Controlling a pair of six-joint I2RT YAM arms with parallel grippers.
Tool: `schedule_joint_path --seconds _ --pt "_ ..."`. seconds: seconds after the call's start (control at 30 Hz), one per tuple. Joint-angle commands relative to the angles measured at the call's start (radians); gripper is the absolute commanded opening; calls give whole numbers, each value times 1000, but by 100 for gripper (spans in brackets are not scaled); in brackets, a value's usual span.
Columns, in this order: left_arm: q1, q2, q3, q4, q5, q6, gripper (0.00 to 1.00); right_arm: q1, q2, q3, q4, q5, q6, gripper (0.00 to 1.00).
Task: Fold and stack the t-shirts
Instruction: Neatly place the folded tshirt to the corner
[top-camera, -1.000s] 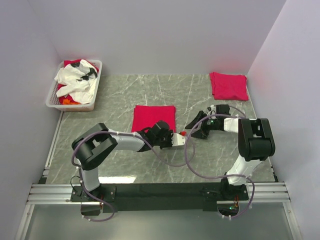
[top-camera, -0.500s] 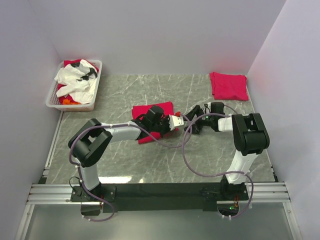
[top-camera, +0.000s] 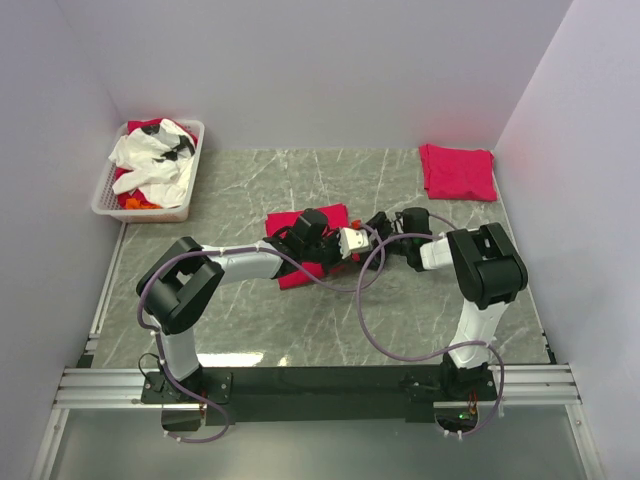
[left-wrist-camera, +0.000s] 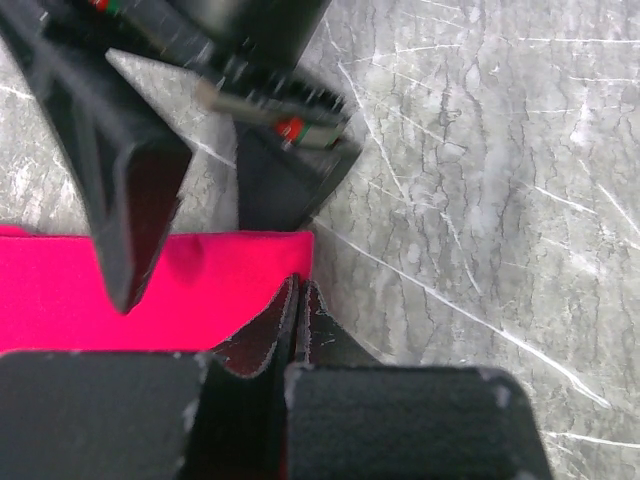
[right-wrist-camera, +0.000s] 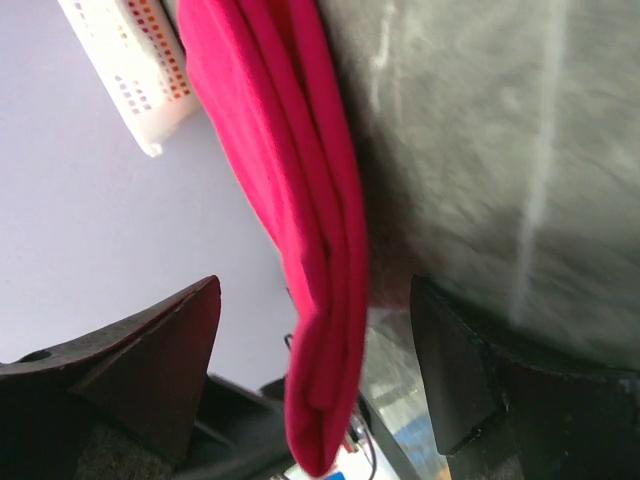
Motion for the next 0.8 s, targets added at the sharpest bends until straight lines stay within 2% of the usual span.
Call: schedule_joint_path --seconds 0.0,0.23,0.77 --pt "-4 -31 31 49 44 -27 1 33 43 43 92 85 62 83" --pt "1 -28 35 77 42 -36 1 71 111 91 133 176 114 68" --pt "7 -15 42 89 56 -56 1 101 197 188 52 272 54 59"
